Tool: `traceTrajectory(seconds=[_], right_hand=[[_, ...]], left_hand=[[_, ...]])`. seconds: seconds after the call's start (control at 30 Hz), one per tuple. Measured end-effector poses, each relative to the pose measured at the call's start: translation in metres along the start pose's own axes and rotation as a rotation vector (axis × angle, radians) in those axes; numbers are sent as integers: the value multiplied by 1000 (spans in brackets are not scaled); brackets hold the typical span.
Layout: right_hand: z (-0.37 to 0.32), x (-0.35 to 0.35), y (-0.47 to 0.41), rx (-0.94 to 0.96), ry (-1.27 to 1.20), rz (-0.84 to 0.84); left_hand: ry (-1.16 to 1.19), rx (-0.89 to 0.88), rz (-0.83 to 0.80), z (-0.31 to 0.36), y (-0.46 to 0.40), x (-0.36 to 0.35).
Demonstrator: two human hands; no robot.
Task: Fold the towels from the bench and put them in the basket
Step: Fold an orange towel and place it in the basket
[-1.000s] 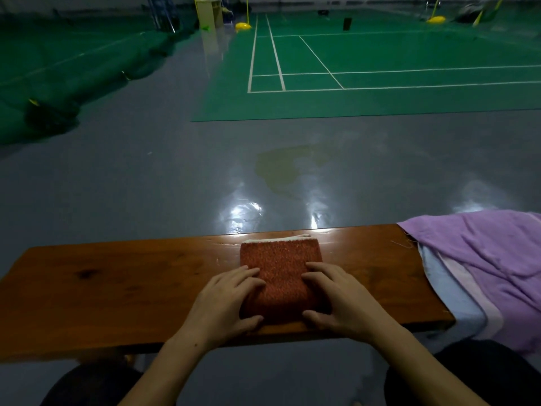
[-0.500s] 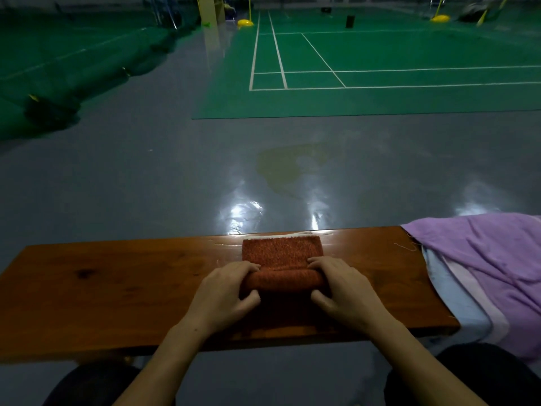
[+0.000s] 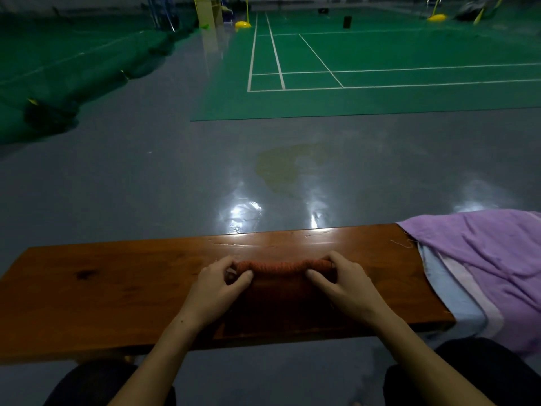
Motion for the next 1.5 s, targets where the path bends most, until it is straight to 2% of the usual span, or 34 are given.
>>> traceTrajectory(seconds=[0.07,0.27,0.33,0.4,0.47,0.5,0.57,0.63,0.73,0.97,1.2,1.33,1.5], right_hand=[[2,-4,-2,-36,20,4],[3,-9,-7,-185,257,79],[-5,-9,-2,-168,389,179],[-19,-12,5,-78,568,298],[-39,-21,10,57,668,347],[-48,-31,13,141,671,345],[-58,-54,18,265,636,311],[-59,-74,20,258,615,217],[-45,-75,16,233,625,95],[-28,-54,6,92,596,-11],[-37,-36,13,77,612,12],[-35,-35,10,25,481,-67],[-36,-35,9,15,311,-181]], left_hand=[[-39,50,34,-4,-2,-1],[-473,169,123,0,0,-7],[-604,39,261,12,4,-3],[-672,-224,335,25,7,-11],[-696,-412,241,29,9,-34],[-733,-420,175,28,10,-47],[-803,-318,54,18,10,-67],[-828,-239,-3,8,8,-71],[-792,-181,-68,3,3,-67],[-757,-59,-66,-6,5,-49],[-621,44,176,-9,7,-12],[-454,209,90,-17,-2,-8],[-206,299,-29,-19,-12,-4]])
Point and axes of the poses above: each hand's wrist, its own y-axis away from the middle knuckle, its own x-axis out of the back of the hand, z = x × y, the point moved 4 cm from there along -y, towards the middle knuckle, and after that the axes turned 1 degree about -z, right-handed, at the moved point
